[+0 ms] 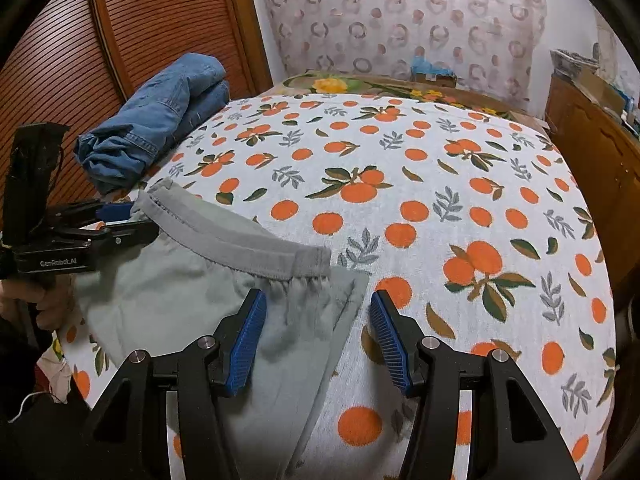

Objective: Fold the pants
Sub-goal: 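Move both open grippers to the grey waistband of the pants, then close both grippers on the waistband and lift the pants off the bed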

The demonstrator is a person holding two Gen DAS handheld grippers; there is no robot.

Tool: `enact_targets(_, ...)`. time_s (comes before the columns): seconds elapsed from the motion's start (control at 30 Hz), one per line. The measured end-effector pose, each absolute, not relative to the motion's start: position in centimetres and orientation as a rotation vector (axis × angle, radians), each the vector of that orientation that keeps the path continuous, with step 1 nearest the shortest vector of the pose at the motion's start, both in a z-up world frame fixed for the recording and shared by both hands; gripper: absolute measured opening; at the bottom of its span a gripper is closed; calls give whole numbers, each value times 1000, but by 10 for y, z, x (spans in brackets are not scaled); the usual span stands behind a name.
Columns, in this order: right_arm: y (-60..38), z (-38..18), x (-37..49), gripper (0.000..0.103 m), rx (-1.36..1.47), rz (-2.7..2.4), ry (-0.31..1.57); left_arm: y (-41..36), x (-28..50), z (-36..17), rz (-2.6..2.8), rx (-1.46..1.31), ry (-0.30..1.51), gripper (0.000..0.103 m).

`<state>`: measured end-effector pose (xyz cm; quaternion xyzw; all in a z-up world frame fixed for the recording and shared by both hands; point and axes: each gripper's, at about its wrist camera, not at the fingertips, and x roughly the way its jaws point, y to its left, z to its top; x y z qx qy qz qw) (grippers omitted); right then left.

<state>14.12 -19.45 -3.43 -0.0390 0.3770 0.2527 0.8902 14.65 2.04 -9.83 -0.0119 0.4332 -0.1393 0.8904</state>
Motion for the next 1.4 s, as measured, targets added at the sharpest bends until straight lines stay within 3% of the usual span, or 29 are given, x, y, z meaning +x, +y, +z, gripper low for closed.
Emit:
enact_targets(0.33,-190,-37,140,57,-95,526,754,23,153,-97,-300,-87,900,61)
enact_targets(0.5,-189,-38,139,56,-97,527,750,22,153,-97,-318,-103,889,43)
enact_targets(0.6,-189,-38,139,56,-96,528,750,21,152,-98,-327,-112,886,39)
enact_targets(0.9,-187,-38,139,35,-114,541,747,15,146,-93,-333,-94,867,22)
enact_targets(1.07,-189,-39,140,18,-91,579,753,13,138,-84,-335,-91,829,20)
enact_targets(1.4,-198,-27,114,14,-28,595,664,9,107,-49,-356,-80,725,19)
